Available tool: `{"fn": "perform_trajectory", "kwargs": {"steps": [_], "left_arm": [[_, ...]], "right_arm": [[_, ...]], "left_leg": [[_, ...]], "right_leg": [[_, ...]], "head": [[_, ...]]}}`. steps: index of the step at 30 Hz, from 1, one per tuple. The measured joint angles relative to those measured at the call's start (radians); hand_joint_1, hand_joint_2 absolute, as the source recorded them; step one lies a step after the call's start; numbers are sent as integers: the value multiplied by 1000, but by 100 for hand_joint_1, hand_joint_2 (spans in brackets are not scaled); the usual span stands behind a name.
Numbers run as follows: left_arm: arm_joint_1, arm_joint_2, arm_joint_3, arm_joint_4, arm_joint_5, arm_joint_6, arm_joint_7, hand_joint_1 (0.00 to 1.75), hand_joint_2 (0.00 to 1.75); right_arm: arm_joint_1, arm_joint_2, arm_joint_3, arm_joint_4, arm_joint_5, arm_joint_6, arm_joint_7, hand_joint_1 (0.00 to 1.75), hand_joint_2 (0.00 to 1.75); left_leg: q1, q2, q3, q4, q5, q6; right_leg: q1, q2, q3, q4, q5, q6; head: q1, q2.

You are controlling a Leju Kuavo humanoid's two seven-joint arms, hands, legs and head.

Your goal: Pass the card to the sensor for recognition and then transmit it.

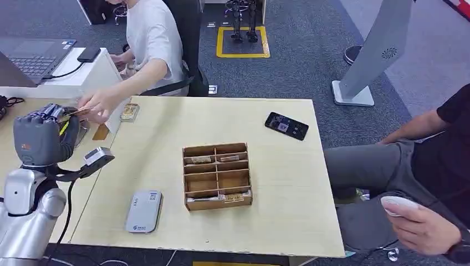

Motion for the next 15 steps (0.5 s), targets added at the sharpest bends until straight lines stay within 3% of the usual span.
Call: {"fn": "perform_trajectory", "kwargs": {"steps": [4,10,15], "left_arm": [[0,-1,-2,0,29,-10,-6,0,175],[-2,-3,-20,0,48,-141,52,0,175],[2,-6,-31,0,76,-187,56,0,175]], "right_arm": [[3,0,11,0,-2,-1,1,0,0],[12,0,22,-6,-19,-8,6,0,0],[25,0,34,-26,-34,-2,9,0,0]], "left_leg": [[0,0,0,0,0,0],[0,0,0,0,0,0],[0,0,0,0,0,0]], "right_leg": [[0,0,0,0,0,0],[0,0,0,0,0,0],[0,0,0,0,0,0]], "head": [[0,0],[0,0],[0,0]]}}
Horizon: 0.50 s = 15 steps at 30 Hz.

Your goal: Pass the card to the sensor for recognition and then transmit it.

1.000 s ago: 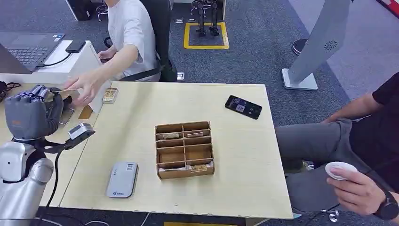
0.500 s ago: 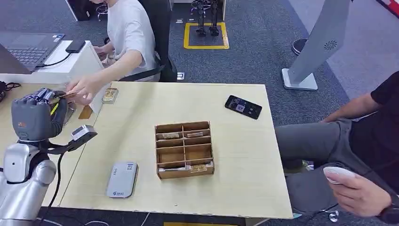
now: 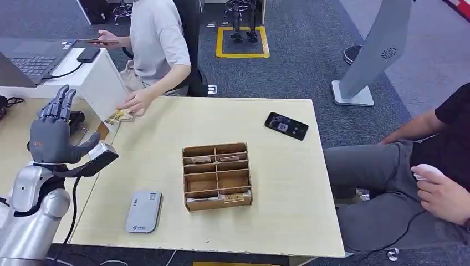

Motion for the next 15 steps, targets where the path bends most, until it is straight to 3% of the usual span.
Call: {"fn": "perform_trajectory", "kwargs": {"steps": [2,5,8,10,15], "left_arm": [[1,0,-4,0,9,-18,3,0,175],[16,0,-9,-8,68,-94,-16,0,175],[76,3,-31,-87,172,-252,-107,0,175],[121,12,-81,-152,148,-317,-133,0,175],[182,29,-169,-246,128,-327,-126,0,175]], "right_arm": [[2,0,5,-4,-4,1,1,0,0],[10,2,11,-21,-21,16,9,0,0],[34,9,26,-58,-42,46,22,0,0],[49,16,40,-86,-49,70,37,0,0],[68,27,66,-137,-60,90,51,0,0]], "left_leg": [[0,0,0,0,0,0],[0,0,0,0,0,0],[0,0,0,0,0,0],[0,0,-1,0,-1,0],[0,0,-2,0,-1,0]], "right_leg": [[0,0,0,0,0,0],[0,0,0,0,0,0],[0,0,0,0,-1,0],[0,0,-1,0,-1,1],[0,-1,-1,0,-1,1]], "head": [[0,0],[0,0],[0,0],[0,0],[1,0]]}}
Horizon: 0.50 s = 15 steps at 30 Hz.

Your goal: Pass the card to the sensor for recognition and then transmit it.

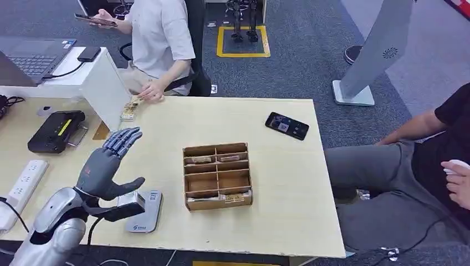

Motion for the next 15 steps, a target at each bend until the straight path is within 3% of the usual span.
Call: {"fn": "perform_trajectory", "kwargs": {"steps": [12,15], "left_arm": [[17,19,-32,-43,2,0,2,0,175],[21,20,-45,-50,-10,-17,-26,0,175]], "right_arm": [[14,6,21,-42,-2,2,1,0,0],[17,8,24,-51,-14,9,3,0,0]], "left_leg": [[1,0,0,0,0,0],[0,0,0,0,0,0]], "right_leg": [[0,-1,0,0,1,-1],[0,-1,0,0,1,-1]], "head": [[0,0],[0,0]]}}
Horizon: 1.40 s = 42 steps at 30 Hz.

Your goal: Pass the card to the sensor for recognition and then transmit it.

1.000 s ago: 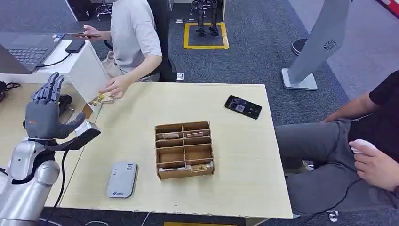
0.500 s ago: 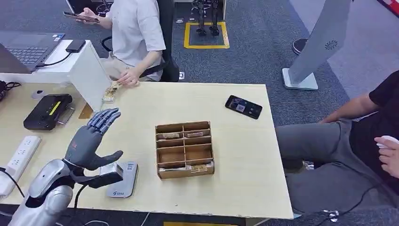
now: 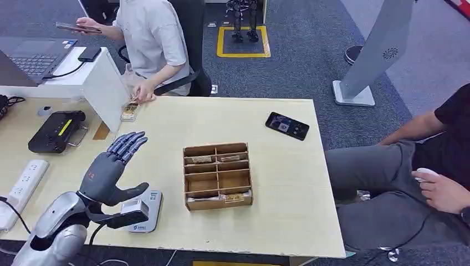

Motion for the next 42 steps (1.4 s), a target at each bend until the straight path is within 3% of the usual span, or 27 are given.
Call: {"fn": "perform_trajectory", "kwargs": {"steps": [9,12,17,22,31,42], "left_arm": [[88,40,-186,-117,-23,3,3,0,175],[125,54,-234,-135,-79,21,52,0,175],[165,-13,-302,-87,-242,100,177,0,175],[205,-41,-334,-65,-111,91,120,0,175],[209,-66,-358,-56,-167,65,136,0,175],[142,-173,-419,50,-298,100,297,0,175]], "right_arm": [[59,20,44,-132,-76,77,42,0,0],[73,26,55,-169,-95,87,62,0,0],[84,56,75,-220,-116,83,107,0,0],[102,64,98,-251,-148,87,129,0,0],[107,64,127,-287,-168,123,147,0,0],[69,64,234,-288,-294,121,205,0,0]], "left_leg": [[0,0,-1,0,-1,0],[0,0,0,0,-1,0],[0,0,-1,0,-1,0],[0,-1,-1,0,-1,0],[0,-1,-1,0,-1,0],[-1,-2,-1,0,0,0]], "right_leg": [[0,0,0,0,-1,1],[0,0,0,0,-1,1],[0,0,0,0,-1,1],[0,0,0,0,-1,1],[0,-1,0,0,-1,1],[0,-1,0,0,-1,1]], "head": [[0,0],[0,0],[1,0],[0,0],[0,0],[0,0]]}}
